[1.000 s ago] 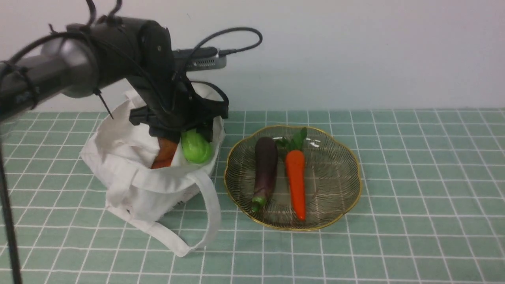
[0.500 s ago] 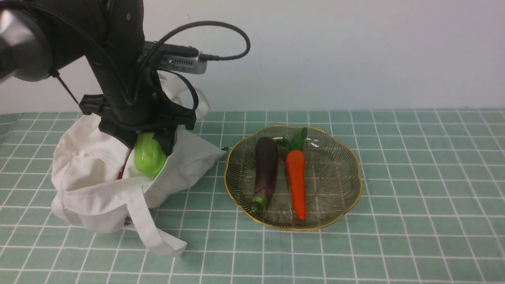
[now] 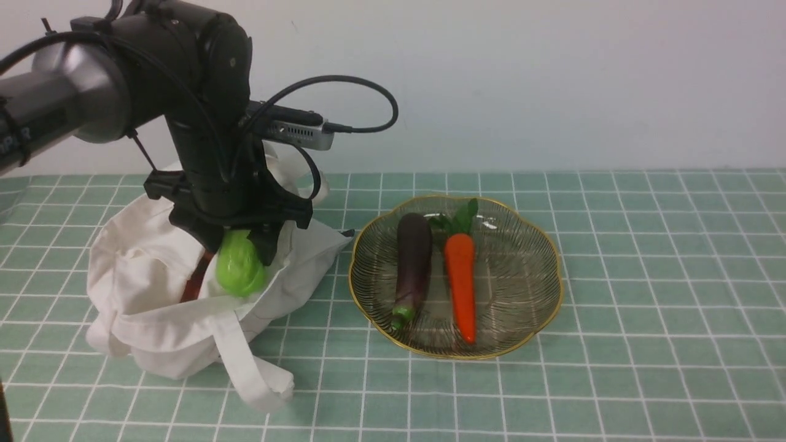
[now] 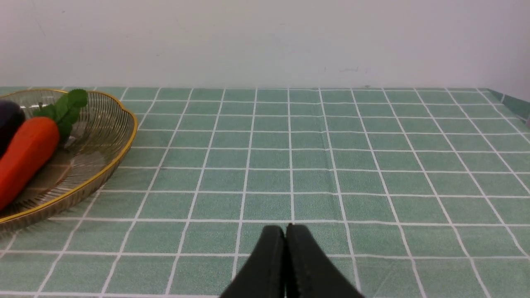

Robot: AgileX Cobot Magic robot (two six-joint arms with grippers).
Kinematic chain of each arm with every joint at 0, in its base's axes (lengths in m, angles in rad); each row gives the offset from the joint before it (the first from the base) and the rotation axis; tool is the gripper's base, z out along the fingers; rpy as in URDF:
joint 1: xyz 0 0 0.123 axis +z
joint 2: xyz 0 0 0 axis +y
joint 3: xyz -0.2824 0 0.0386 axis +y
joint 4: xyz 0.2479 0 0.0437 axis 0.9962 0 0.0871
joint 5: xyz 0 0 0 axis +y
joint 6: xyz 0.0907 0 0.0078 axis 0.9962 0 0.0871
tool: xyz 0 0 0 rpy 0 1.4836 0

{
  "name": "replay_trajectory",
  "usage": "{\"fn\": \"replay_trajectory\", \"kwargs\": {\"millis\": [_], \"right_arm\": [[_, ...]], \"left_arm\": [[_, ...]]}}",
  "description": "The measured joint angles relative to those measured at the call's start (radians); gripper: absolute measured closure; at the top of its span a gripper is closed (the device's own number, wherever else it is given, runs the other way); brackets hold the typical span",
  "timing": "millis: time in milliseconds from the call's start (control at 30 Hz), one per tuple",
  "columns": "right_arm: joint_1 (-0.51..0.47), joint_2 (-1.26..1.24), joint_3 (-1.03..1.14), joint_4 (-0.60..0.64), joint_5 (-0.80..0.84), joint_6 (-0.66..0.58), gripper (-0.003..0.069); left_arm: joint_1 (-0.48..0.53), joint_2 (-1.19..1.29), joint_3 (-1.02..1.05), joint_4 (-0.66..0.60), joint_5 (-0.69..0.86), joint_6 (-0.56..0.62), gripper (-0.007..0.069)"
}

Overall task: Take vegetables from cloth bag on blue coffee tablecloth place on plate.
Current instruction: 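Reach into the cloth bag and grasp the green cucumber with the left gripper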

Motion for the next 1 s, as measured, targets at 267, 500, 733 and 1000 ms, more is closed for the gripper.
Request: {"fn": "replay_trajectory", "kwargs": {"millis": [267, 500, 733, 1000], "right_arm": [[0.000, 0.000, 0.000, 0.000, 0.000, 0.000, 0.0669], [0.000, 0.000, 0.000, 0.000, 0.000, 0.000, 0.0669], [0.000, 0.000, 0.000, 0.000, 0.000, 0.000, 0.0669], [0.000, 0.000, 0.000, 0.000, 0.000, 0.000, 0.0669]], "left_arm": [[0.000, 0.000, 0.000, 0.000, -0.028, 0.000, 0.0040], [-0.010, 0.000, 0.000, 0.000, -0.027, 0.000, 0.0030], [-0.021, 0.000, 0.000, -0.011, -0.049, 0.000, 0.0088], [-0.021, 0.005, 0.000, 0.007, -0.057, 0.000, 0.0264]]}}
